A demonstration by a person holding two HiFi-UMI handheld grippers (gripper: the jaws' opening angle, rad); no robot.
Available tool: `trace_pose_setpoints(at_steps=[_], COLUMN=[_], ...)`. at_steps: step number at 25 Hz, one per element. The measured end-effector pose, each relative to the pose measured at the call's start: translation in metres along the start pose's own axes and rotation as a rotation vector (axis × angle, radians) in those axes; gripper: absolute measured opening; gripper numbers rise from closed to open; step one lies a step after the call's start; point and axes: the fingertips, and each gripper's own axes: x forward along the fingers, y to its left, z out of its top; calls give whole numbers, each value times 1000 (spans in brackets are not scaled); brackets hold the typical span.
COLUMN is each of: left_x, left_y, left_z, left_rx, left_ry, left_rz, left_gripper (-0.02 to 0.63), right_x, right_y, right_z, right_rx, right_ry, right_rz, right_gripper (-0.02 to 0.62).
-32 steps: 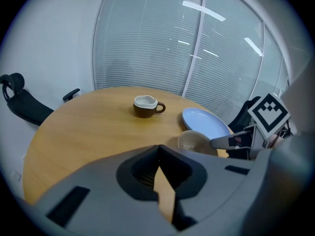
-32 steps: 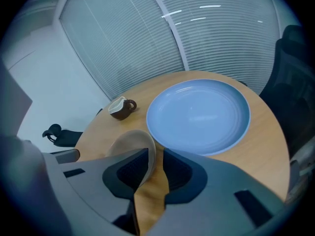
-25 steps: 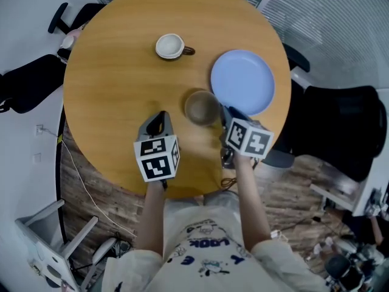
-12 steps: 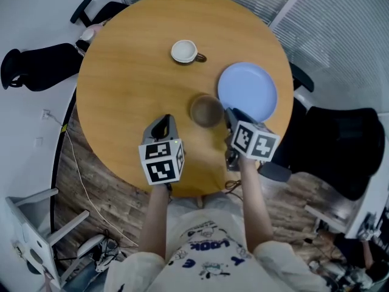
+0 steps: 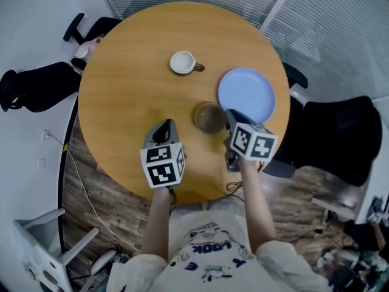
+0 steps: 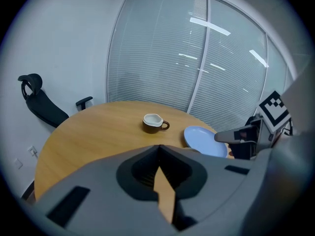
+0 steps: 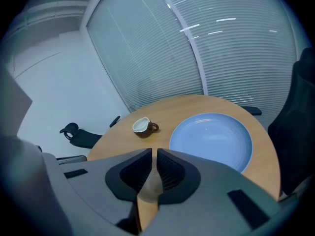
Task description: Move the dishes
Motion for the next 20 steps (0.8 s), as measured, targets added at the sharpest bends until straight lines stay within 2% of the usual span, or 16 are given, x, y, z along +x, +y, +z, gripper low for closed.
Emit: trace_pose_setpoints(at_steps=[10, 20], left_x=[15, 39], left_y=[7, 4], left_z=[18, 44], left_rx=[23, -4], left_ry=[-4, -19], left_rz=[-35, 19], left_gripper=[3, 3], right_x=[4, 28], right_y=[3, 2], right_z=[40, 91], right_rx=[-80, -247], right_ry=[-55, -50], right_rz=[-14, 46], right_gripper=[29, 28])
